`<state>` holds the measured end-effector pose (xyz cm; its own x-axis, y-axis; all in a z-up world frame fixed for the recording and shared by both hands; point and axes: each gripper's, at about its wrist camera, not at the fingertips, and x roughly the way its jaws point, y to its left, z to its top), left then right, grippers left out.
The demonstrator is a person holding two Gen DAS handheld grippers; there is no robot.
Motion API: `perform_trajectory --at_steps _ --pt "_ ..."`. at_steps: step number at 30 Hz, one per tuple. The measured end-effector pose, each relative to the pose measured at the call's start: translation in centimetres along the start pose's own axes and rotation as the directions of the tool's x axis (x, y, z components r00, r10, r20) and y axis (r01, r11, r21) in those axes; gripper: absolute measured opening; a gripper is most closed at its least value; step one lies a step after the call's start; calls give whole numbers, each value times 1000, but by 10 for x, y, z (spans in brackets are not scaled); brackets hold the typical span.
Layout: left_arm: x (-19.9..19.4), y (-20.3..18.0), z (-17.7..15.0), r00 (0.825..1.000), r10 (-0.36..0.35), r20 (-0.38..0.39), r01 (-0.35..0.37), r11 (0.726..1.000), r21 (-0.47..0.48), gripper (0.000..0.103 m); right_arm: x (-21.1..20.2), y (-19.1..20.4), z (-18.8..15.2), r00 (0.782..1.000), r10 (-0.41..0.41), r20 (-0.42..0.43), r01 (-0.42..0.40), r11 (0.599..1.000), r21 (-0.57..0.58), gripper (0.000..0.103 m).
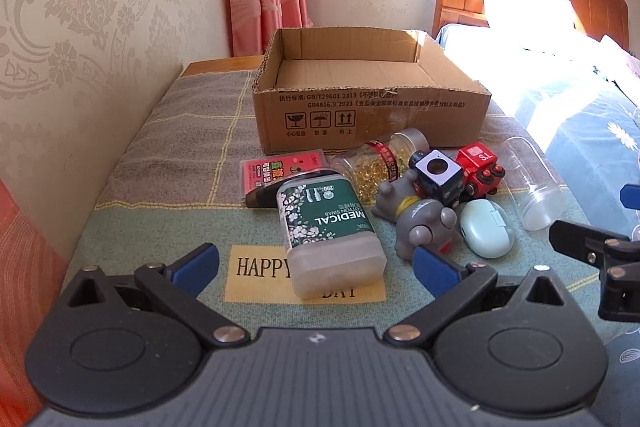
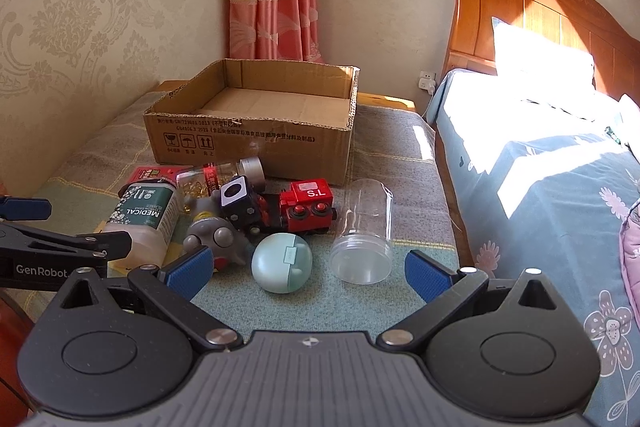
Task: Organize rigid objects
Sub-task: 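Grasp the MEDICAL swab tub with the left tool while the right tool approaches the blue case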
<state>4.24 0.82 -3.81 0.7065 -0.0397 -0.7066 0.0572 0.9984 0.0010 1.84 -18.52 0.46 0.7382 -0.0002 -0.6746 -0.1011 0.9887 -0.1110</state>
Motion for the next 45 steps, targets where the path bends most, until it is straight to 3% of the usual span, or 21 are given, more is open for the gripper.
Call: perform_trajectory --at_steps 13,21,29,35,45 --pt "54 0 2 997 8 -71 -10 1000 -19 103 24 -8 -9 999 21 -38 -22 1000 -19 103" --pt "57 15 -2 995 37 -89 -40 999 -33 103 39 -12 -15 995 53 -82 -57 997 -44 103" --pt "69 18 -7 992 2 -126 -8 999 -49 103 64 -14 -27 984 85 -159 -94 994 -50 103" --pt "76 17 -8 994 4 -110 -8 999 -36 103 81 -11 -38 972 90 -219 -107 992 -69 103" --pt "81 18 0 992 5 -123 -10 999 -36 102 82 -12 -42 978 121 -167 -137 987 -82 103"
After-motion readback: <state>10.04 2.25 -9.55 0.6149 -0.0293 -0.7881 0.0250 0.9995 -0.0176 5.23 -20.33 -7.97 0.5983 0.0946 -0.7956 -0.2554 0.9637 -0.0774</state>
